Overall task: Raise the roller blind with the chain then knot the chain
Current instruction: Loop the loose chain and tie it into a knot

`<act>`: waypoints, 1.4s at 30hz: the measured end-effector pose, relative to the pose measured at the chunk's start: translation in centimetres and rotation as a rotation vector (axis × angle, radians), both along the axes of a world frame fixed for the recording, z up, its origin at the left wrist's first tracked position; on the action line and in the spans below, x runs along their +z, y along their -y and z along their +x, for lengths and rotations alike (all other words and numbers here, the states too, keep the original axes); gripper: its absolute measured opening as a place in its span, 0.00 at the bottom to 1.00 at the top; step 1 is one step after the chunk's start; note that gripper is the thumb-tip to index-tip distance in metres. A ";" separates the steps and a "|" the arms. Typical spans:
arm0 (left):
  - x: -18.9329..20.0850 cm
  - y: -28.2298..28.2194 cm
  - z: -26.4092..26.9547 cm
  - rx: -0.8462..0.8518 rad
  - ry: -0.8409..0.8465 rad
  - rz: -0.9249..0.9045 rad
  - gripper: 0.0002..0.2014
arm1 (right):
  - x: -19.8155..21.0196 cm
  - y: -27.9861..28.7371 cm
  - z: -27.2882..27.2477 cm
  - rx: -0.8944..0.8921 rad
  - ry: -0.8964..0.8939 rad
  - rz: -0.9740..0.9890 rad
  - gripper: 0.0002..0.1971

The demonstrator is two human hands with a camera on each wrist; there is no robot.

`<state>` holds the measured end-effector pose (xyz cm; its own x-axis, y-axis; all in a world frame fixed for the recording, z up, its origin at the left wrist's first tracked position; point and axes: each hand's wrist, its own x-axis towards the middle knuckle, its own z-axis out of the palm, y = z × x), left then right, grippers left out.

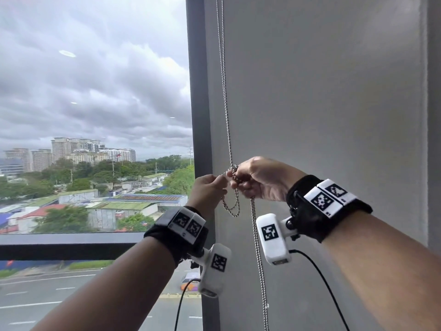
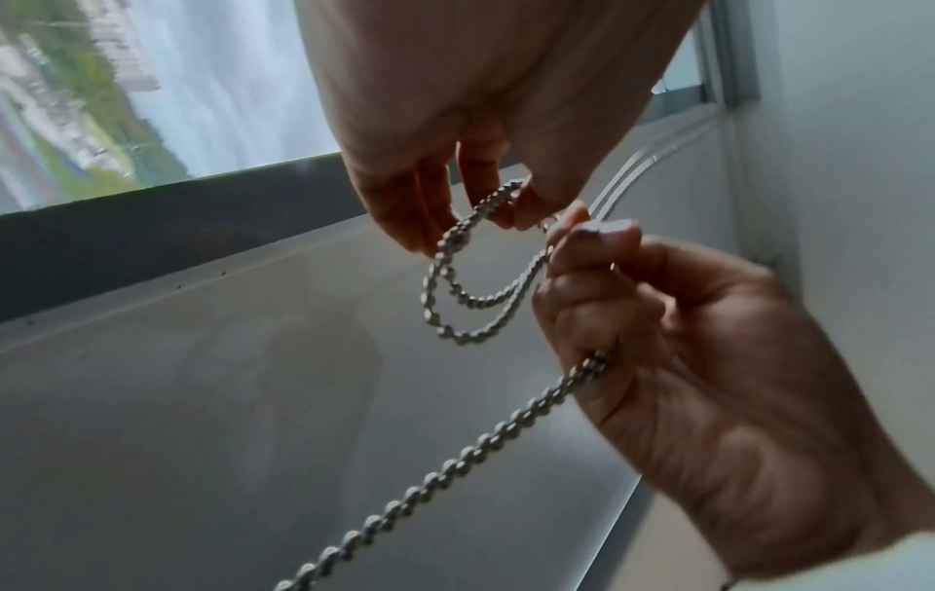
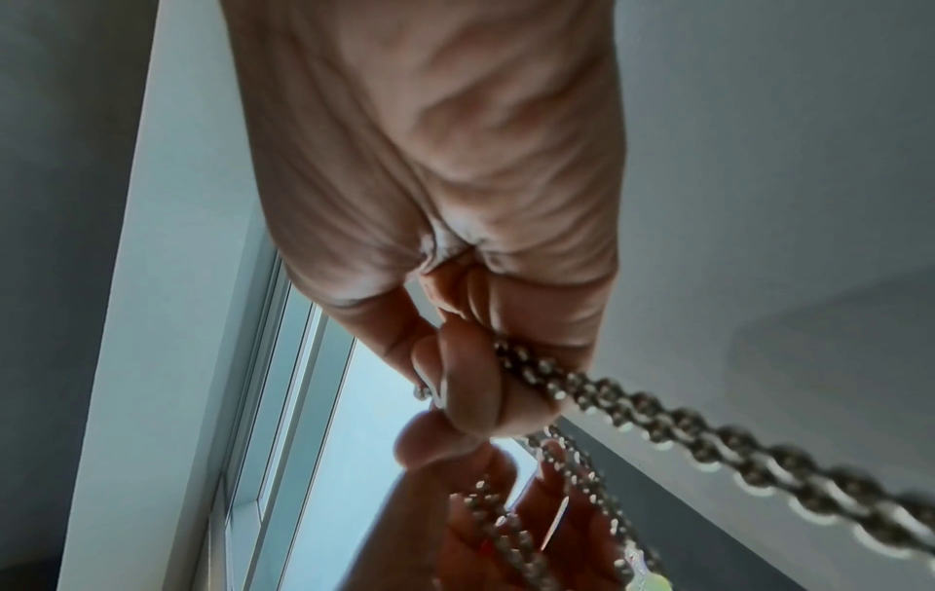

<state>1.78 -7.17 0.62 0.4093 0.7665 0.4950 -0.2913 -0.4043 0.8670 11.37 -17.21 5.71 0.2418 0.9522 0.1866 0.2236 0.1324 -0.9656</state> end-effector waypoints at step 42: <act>1.2 -1.0 -3.1 -0.236 0.135 -0.032 0.11 | -3.1 -1.0 0.9 -0.314 0.262 0.204 0.07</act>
<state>-1.33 -6.13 1.81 0.5107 0.6734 0.5345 -0.4881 -0.2847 0.8251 12.27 -16.25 2.66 0.4323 0.7780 0.4559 0.5166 0.2007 -0.8324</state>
